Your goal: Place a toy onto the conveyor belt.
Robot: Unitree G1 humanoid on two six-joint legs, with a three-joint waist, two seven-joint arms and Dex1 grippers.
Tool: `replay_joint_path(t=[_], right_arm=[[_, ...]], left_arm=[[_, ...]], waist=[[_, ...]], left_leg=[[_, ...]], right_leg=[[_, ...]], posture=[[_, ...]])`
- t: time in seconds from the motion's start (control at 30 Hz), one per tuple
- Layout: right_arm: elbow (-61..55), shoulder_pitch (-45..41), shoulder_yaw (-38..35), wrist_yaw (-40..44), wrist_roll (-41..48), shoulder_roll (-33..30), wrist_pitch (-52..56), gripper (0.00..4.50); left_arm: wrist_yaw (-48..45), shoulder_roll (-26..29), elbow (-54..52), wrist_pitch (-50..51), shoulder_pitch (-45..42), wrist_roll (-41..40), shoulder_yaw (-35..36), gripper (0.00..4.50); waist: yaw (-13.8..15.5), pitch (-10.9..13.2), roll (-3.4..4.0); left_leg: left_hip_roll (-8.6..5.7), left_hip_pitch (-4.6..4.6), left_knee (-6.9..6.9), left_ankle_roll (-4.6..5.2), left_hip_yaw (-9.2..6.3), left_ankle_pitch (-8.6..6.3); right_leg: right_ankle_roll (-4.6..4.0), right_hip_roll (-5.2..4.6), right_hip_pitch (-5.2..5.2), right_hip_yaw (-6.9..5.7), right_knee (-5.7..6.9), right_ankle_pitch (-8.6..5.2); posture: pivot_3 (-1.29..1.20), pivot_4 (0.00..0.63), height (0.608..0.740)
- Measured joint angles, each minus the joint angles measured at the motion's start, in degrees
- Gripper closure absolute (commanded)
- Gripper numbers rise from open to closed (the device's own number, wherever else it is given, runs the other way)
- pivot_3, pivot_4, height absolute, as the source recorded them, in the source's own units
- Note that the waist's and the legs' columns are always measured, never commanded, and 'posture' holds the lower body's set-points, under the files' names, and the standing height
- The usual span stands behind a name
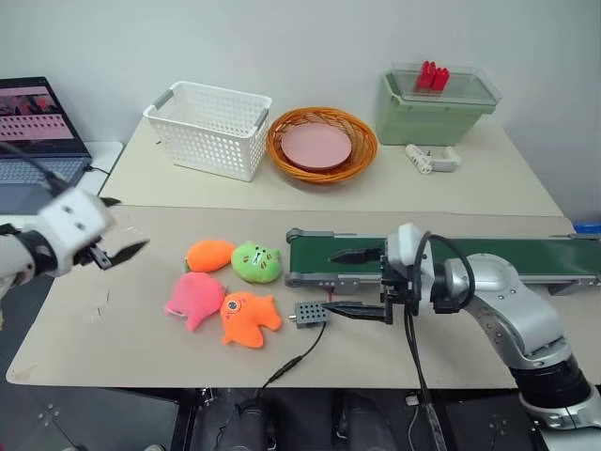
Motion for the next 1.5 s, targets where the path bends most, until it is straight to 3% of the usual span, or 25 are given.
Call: replay_joint_path(t=[0.23,0.47,0.67,0.77,1.07,1.33,1.5], right_arm=[[1.4,0.3,0.0,-0.3,-0.7,0.5,-0.6,0.0],[1.4,1.4,-0.6,-0.2,-0.7,0.0,-0.6,0.0],[1.7,1.2,-0.9,-0.1,-0.6,-0.1,-0.6,0.0],[1.8,0.9,-0.9,-0.1,-0.6,0.0,-0.6,0.0],[2.0,-0.6,-0.9,0.0,-0.6,-0.2,-0.5,0.0],[2.0,-0.5,-0.9,-0.4,-0.7,-0.2,-0.5,0.0],[1.7,-0.5,-1.4,-1.5,-0.6,-0.2,-0.5,0.0]], left_arm=[[-1.9,0.5,-7.9,-5.5,9.4,10.0,-5.2,0.38],[11.5,-9.6,-10.7,-12.0,16.9,22.6,-3.1,0.38],[33.3,-26.7,-10.8,-16.9,28.5,38.0,-1.9,0.38],[39.8,-29.1,-7.2,-19.9,31.3,42.4,-2.4,0.38],[48.5,-29.5,-1.8,-23.7,31.7,50.0,-3.6,0.38],[50.5,-25.4,4.2,-26.0,28.0,53.1,-4.9,0.38],[52.7,-24.8,10.6,-27.8,21.0,54.2,-9.4,0.38]], waist=[[-0.3,0.0,0.01],[0.0,0.0,0.03],[-0.3,0.0,-0.02],[0.4,0.0,-0.02],[0.3,-0.1,-0.01],[0.0,-0.1,0.02],[1.3,-0.5,0.79]], left_leg=[[0.13,0.08,-0.09,-0.36,0.0,0.13],[0.19,0.18,-0.06,-0.25,-0.07,0.07],[0.16,0.15,-0.04,-0.04,-0.04,-0.05],[0.14,0.14,-0.03,0.27,-0.14,-0.23],[0.15,0.23,-0.02,0.39,-0.17,-0.3],[0.15,0.24,-0.02,0.36,-0.15,-0.28],[0.12,0.5,-0.02,0.15,-0.16,-0.38]], right_leg=[[-0.26,0.33,-0.04,-0.07,0.09,-0.21],[-0.26,0.27,0.07,-0.03,0.14,-0.17],[-0.19,0.19,0.08,0.03,0.05,-0.1],[-0.22,0.07,0.07,-0.1,0.11,-0.12],[-0.27,-0.06,0.09,-0.1,0.13,-0.09],[-0.29,-0.07,0.08,-0.12,0.18,-0.08],[-0.27,-0.21,0.14,-0.2,0.2,-0.08]], posture=[[0.0,0.15,0.74],[0.0,0.15,0.74],[0.0,0.15,0.74],[0.0,0.15,0.74],[0.0,0.15,0.74],[0.0,0.15,0.74],[0.0,0.15,0.74]])
